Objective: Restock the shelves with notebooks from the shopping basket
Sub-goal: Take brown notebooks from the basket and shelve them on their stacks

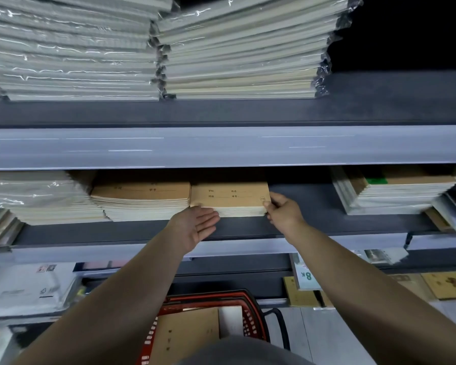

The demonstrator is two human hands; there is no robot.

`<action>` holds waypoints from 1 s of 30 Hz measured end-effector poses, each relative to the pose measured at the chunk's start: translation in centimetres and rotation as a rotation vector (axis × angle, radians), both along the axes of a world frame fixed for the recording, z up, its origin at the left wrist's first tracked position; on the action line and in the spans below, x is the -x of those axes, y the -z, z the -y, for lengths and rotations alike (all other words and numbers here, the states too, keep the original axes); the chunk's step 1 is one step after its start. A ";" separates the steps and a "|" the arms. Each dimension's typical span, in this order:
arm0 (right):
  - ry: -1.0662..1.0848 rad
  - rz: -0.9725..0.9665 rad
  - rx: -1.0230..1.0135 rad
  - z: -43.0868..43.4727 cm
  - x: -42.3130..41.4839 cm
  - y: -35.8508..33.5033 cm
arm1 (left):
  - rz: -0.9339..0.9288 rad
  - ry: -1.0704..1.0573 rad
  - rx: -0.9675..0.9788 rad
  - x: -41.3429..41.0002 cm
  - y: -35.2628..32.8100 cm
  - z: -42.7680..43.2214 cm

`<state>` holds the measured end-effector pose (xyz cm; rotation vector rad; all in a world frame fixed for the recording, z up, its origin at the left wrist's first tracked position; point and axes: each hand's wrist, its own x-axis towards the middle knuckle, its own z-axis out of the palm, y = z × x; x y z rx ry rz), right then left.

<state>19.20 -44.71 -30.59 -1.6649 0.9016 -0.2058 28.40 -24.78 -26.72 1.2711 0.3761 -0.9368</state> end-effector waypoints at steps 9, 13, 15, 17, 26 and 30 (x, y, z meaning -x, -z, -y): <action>0.042 -0.017 0.023 -0.1 -0.1 0.1 | 0.004 0.043 -0.115 -0.4 0.0 0.7; 0.095 -0.036 0.025 -0.6 0.2 -0.4 | 0.021 0.147 -0.148 -0.4 -0.6 0.3; 0.129 -0.034 0.021 -1.0 0.4 -0.6 | 0.018 0.197 -0.128 -0.3 -0.8 -0.4; 0.182 -0.021 0.046 -1.5 0.8 -1.1 | 0.015 0.237 -0.054 -0.3 -0.9 -1.2; 0.295 0.096 -0.111 -5.1 3.1 -4.6 | 0.064 0.219 0.199 0.6 -1.7 -4.7; 0.255 0.128 -0.179 -7.2 4.6 -5.9 | 0.070 0.234 0.259 1.3 -3.0 -6.7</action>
